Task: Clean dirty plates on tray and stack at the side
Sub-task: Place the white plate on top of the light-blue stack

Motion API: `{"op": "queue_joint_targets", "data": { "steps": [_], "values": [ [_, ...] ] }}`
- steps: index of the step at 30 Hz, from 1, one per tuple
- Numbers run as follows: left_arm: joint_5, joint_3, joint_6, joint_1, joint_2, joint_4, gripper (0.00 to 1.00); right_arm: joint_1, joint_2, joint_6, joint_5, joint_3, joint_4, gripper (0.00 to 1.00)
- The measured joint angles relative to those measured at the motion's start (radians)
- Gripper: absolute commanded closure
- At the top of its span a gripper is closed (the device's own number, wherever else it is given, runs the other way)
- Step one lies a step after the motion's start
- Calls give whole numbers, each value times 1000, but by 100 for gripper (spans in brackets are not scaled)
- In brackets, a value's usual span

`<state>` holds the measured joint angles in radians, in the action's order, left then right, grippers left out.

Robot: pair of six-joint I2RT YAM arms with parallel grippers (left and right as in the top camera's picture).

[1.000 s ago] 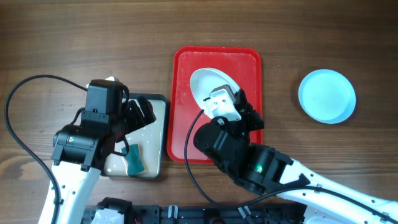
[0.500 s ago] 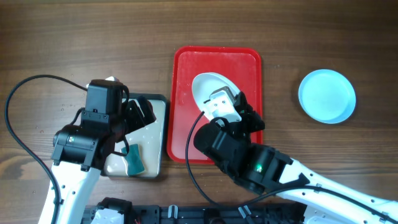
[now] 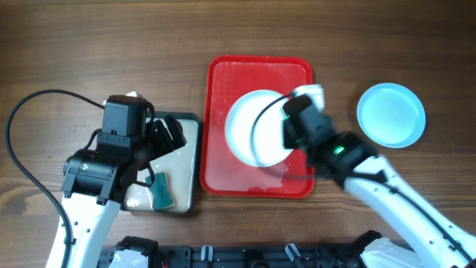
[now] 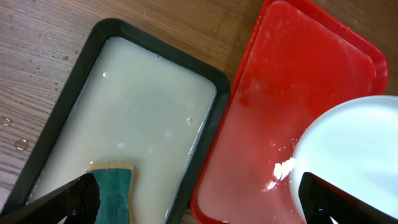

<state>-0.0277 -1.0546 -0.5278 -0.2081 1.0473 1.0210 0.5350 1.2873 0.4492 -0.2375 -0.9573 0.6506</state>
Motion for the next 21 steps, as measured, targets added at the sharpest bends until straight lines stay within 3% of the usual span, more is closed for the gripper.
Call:
{"op": "queue_joint_targets", "data": {
  "steps": [5,10,13,16,17,18,21],
  "values": [
    [0,0,0,0,0,-1,0,-517,-12,-12,311,0,-1,96],
    [0,0,0,0,0,0,0,-993,47,-8,422,0,-46,96],
    [0,0,0,0,0,0,0,-1127,148,20,420,-1,-73,96],
    [0,0,0,0,1,0,0,-1164,249,30,391,-1,-85,95],
    [0,0,0,0,1,0,0,-1164,278,30,376,0,-89,79],
    [0,0,0,0,1,0,0,-1162,309,30,358,0,-92,56],
    [0,0,0,0,1,0,0,-1162,325,-27,433,-2,-127,48]
  ]
}}
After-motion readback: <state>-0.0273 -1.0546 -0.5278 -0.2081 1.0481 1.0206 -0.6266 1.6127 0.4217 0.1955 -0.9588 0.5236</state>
